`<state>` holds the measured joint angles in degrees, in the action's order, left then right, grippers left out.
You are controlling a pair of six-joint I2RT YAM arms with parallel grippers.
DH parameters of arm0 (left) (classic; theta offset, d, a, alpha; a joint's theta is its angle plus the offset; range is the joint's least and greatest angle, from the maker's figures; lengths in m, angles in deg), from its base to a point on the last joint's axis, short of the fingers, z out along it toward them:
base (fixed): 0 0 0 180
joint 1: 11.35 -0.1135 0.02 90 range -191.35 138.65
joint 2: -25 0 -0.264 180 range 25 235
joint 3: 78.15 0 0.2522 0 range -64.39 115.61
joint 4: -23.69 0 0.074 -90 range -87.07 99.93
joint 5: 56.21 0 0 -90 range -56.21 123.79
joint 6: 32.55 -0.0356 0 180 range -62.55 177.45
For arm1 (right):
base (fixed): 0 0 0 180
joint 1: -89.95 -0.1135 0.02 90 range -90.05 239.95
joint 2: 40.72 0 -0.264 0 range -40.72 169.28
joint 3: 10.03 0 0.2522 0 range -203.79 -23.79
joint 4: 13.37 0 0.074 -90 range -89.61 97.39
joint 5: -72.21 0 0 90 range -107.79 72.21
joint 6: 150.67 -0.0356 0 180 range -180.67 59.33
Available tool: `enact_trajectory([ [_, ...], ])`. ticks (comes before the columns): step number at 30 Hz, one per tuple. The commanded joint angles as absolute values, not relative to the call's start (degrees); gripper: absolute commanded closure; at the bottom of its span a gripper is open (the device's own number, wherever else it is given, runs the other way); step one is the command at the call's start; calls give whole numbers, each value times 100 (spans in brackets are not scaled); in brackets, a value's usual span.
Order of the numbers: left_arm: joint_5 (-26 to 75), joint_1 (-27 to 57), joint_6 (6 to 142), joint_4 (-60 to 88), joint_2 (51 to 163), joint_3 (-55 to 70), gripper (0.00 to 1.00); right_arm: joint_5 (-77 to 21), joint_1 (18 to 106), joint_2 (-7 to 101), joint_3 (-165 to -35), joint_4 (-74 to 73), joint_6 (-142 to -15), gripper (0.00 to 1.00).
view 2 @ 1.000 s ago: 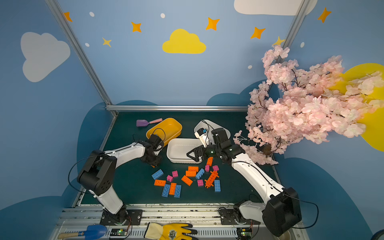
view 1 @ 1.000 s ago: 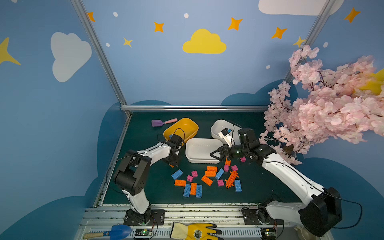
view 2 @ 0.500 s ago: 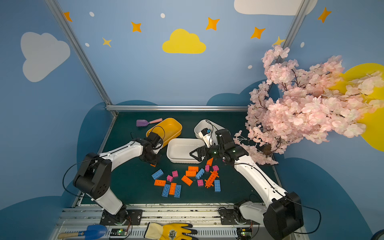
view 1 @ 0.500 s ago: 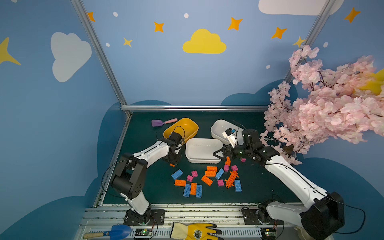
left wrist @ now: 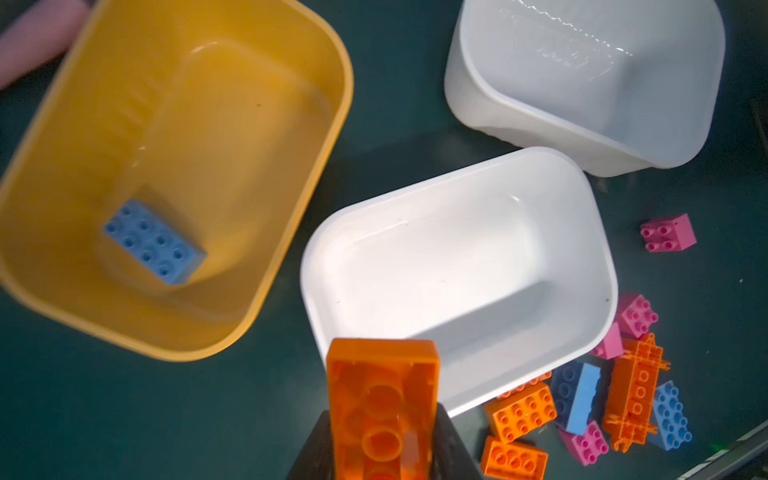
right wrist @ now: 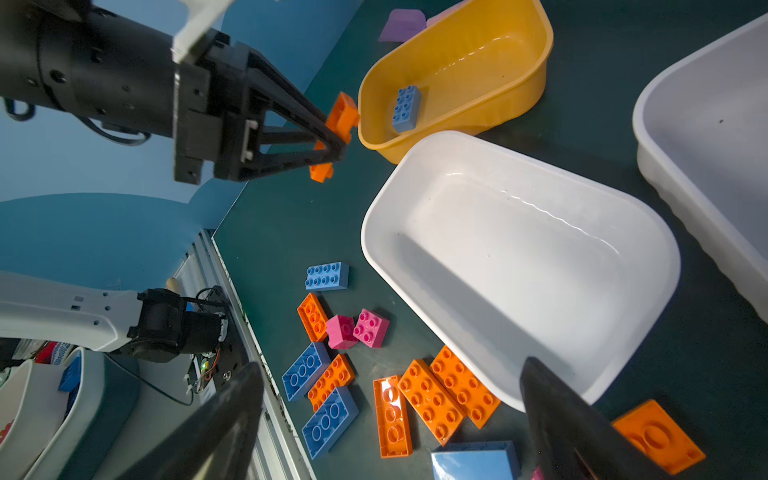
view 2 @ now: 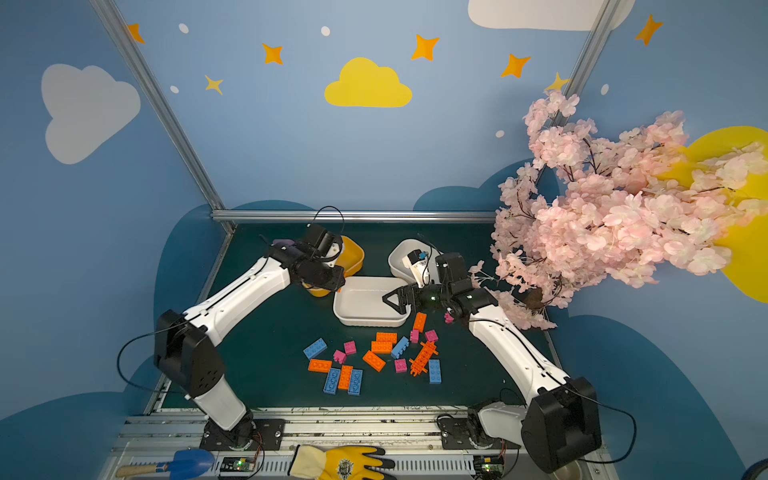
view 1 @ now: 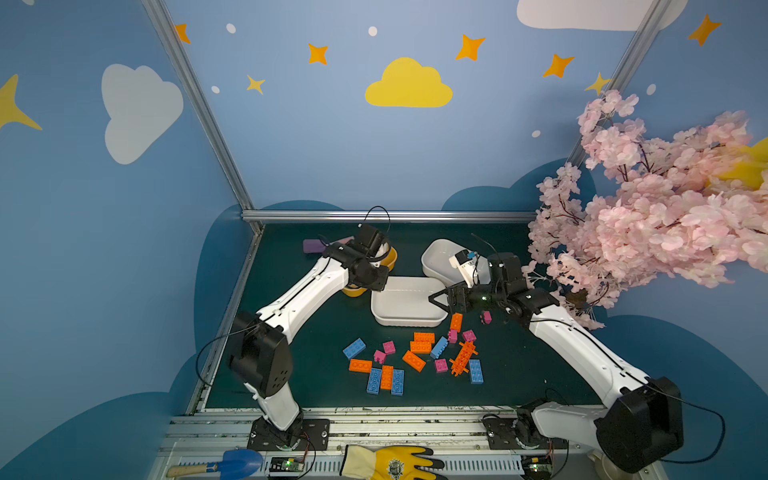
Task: Sort the legos into containers by color
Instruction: 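Carry the orange brick into the nearer white bin and release it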
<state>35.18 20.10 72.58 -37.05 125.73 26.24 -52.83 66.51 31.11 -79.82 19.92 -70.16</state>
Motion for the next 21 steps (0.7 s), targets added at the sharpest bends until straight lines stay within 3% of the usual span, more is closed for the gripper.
enact_trajectory([
  [1, 3837, 2261, 7880, -3927, 13098, 2859, 68, -5391, 6725, 3165, -8213, 1899, -7065, 5],
  [13, 4817, 2554, 8655, -3605, 14130, 2851, 63, -5381, 6791, 3017, -8009, 1771, -7162, 5],
  [17, 4844, 2573, 8642, -3653, 13995, 2856, 47, -5404, 6794, 2965, -7978, 1856, -7140, 5],
  [21, 4792, 2583, 8518, -3879, 13604, 2756, 38, -5514, 6803, 2936, -7968, 1907, -7111, 5],
])
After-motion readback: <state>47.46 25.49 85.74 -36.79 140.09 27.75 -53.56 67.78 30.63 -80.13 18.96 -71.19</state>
